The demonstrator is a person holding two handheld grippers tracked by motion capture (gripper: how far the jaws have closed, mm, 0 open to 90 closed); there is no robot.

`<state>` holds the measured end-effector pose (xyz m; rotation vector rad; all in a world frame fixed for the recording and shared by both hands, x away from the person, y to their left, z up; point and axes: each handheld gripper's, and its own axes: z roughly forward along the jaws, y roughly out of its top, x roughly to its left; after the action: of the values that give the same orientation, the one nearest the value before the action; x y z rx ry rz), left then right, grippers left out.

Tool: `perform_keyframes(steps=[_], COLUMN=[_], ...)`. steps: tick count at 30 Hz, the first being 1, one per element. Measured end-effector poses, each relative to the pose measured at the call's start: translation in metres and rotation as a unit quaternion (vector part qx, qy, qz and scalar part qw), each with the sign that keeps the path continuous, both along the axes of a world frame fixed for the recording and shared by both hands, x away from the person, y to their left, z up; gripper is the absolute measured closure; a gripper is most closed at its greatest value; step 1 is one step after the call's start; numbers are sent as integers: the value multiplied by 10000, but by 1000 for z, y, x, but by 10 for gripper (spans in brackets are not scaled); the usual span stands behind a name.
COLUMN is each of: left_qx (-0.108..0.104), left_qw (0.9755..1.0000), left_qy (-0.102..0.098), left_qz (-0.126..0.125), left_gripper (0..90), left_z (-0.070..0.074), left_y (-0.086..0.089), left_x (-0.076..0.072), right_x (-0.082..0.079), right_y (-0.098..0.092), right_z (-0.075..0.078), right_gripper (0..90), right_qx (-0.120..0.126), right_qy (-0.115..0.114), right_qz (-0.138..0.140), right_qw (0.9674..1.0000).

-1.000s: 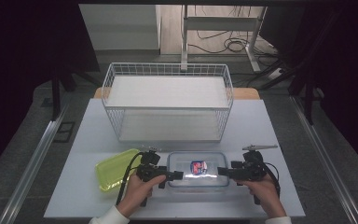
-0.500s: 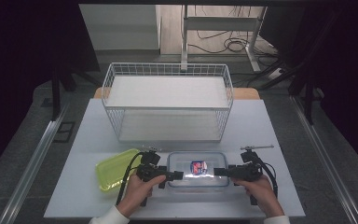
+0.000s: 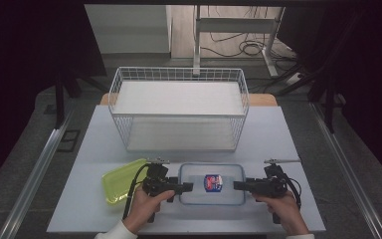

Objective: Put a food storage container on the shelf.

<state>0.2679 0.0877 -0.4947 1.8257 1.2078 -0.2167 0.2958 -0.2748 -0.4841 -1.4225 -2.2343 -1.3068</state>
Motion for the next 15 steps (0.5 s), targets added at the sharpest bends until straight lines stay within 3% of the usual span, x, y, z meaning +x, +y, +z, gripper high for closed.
perform_keyframes(steps=[5,15], left_qx=[-82,-138], left_qw=[9999,9993], left_qy=[-129,-281], left_qz=[-78,-228], left_gripper=[431,476], left_z=[1,3], left_y=[5,10], left_x=[-7,-13], right_x=[-12,-20], right_y=[-3,-7], right_z=[2,3], right_gripper=[425,463], right_qx=[21,121], right_qy=[-250,-390], right_qz=[25,97], right_qw=[9997,9991])
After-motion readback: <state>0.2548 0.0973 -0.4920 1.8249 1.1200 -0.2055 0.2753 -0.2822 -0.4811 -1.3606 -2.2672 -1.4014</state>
